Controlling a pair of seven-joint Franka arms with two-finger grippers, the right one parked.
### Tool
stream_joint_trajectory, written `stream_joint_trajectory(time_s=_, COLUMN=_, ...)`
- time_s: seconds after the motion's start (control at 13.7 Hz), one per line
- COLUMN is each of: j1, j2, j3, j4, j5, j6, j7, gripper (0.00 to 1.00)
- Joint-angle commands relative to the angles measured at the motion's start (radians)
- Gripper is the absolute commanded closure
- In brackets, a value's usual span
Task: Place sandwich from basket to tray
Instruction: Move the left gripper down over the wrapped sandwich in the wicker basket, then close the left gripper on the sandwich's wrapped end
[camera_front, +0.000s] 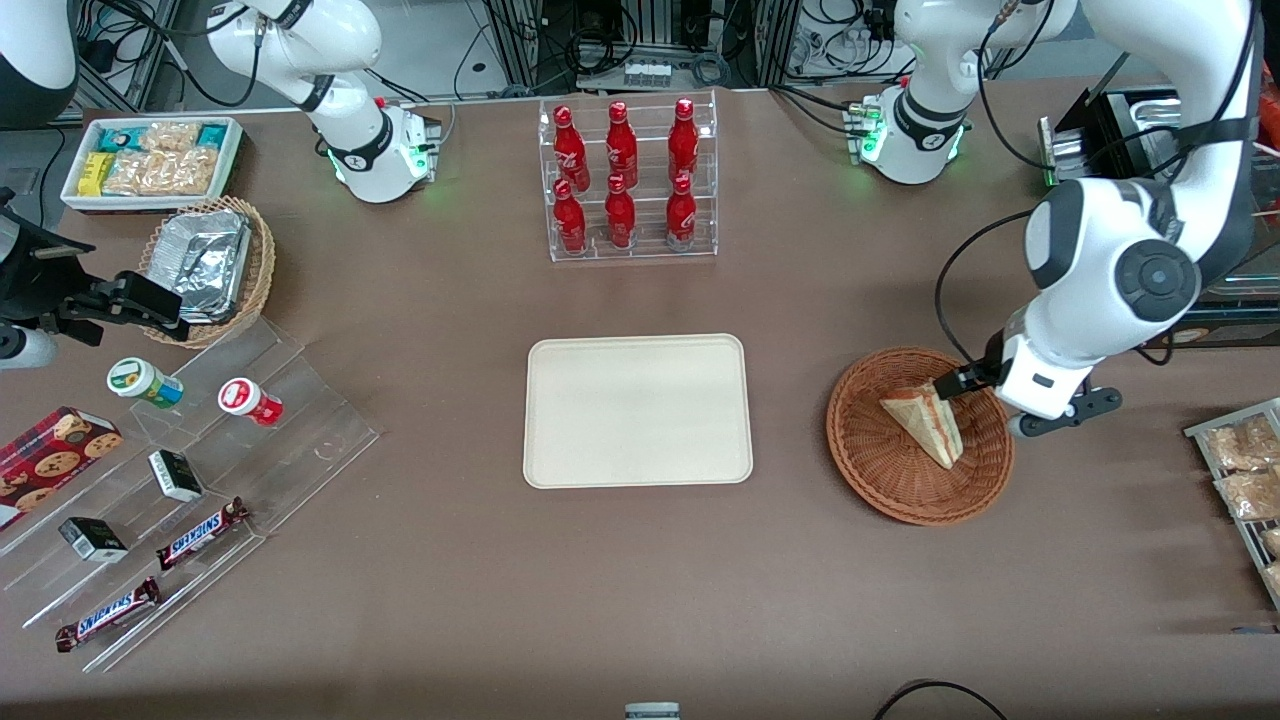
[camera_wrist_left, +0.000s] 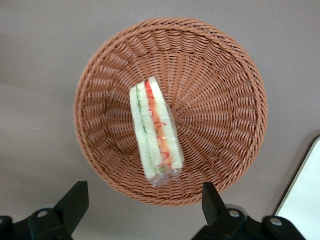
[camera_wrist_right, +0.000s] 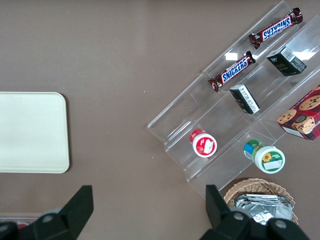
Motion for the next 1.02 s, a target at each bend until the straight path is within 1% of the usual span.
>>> stream_joint_trajectory(time_s=0.0, j1=-0.034, j2=0.039, j3=0.002, j4=0.002, j5=0.011, j6=0.042, j7=-0.105, gripper=0.00)
stream_joint_trajectory(time_s=0.22, j1=-0.035, j2=0.069, j3=0.002, j4=-0.010, j5=0.011, j6=0.087, j7=-0.125, gripper=0.00)
stream_joint_trajectory(time_s=0.51, j1=-0.035, j2=0.067, j3=0.003, j4=-0.104, j5=0.014, j6=0.217, j7=-0.125, gripper=0.00)
stream_joint_trajectory(time_s=0.95, j1=-0.035, j2=0.073, j3=0.005, j4=-0.158, j5=0.015, j6=0.277, j7=-0.126, gripper=0.00)
